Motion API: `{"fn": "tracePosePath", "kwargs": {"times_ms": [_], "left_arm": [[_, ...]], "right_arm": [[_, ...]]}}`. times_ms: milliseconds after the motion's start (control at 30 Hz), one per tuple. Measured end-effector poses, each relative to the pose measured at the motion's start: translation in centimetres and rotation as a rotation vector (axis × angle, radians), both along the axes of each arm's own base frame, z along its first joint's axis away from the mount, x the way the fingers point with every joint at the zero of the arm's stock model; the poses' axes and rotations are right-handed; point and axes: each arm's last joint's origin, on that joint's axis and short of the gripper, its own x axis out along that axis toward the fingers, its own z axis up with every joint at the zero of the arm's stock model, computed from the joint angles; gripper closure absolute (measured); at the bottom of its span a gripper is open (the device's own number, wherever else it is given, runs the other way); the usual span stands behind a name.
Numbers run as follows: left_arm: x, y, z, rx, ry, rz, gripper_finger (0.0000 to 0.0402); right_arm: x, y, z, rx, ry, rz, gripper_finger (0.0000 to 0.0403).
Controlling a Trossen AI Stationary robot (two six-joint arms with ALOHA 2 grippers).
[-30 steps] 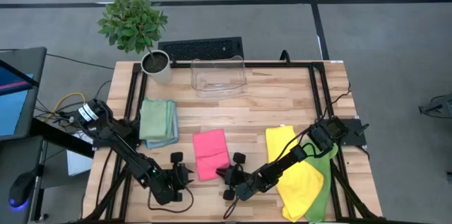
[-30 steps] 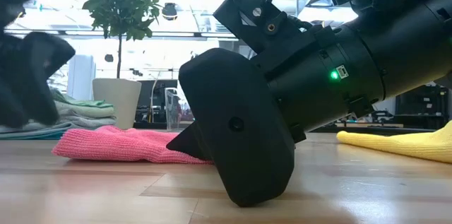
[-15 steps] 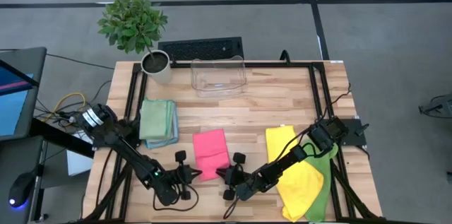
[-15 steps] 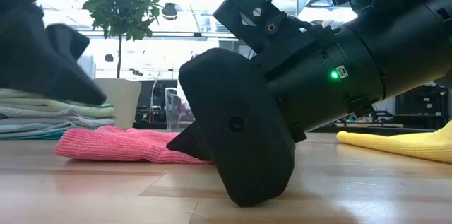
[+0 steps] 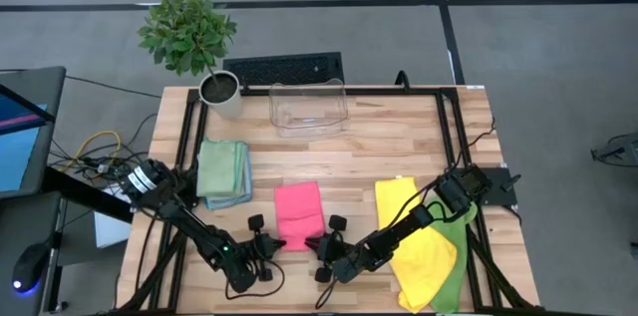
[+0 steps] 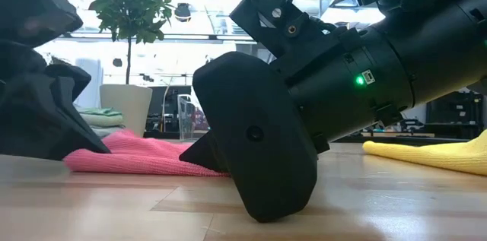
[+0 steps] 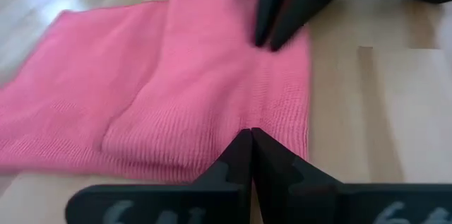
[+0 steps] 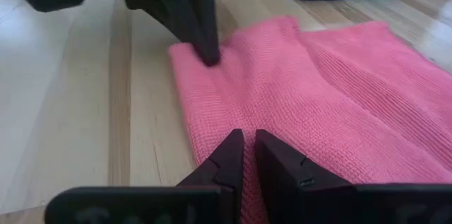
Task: Fold microfiber towels
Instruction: Fold the pink microfiber cloth
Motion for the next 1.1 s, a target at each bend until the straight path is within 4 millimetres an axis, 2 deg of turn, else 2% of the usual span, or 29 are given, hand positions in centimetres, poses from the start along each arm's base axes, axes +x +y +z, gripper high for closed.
{"fn": "tracePosePath", "kwargs": {"times_ms": [233,433,533,733,900,1000,1100], "left_arm": [[-0.2,-0.5,0.2,0.005,-0.001,-0.036,0.0401],[0.2,-1.5,3.7,0.094,-0.042,-0.146,0.0402],[0.3,-1.4,4.0,0.081,-0.025,-0.169,0.0395],[0.7,-1.3,3.8,0.029,0.065,-0.286,0.0325],[1.0,-0.9,3.6,0.089,0.032,-0.226,0.026],[1.0,-0.4,3.4,0.082,0.029,-0.181,0.0246],[1.0,0.0,3.1,0.041,0.033,-0.156,0.025]], "right_arm": [[0.0,0.0,0.0,0.0,0.0,0.0,0.0337],[0.0,0.0,0.0,0.0,0.0,0.0,0.0337],[0.0,0.0,0.0,0.0,0.0,0.0,0.0337],[0.0,0.0,0.0,0.0,-0.001,0.0,0.0337],[0.0,0.0,0.0,0.0,-0.001,0.0,0.0337],[0.0,0.0,0.0,0.0,-0.001,-0.001,0.0337],[0.0,0.0,0.0,0.0,-0.001,-0.001,0.0337]]}}
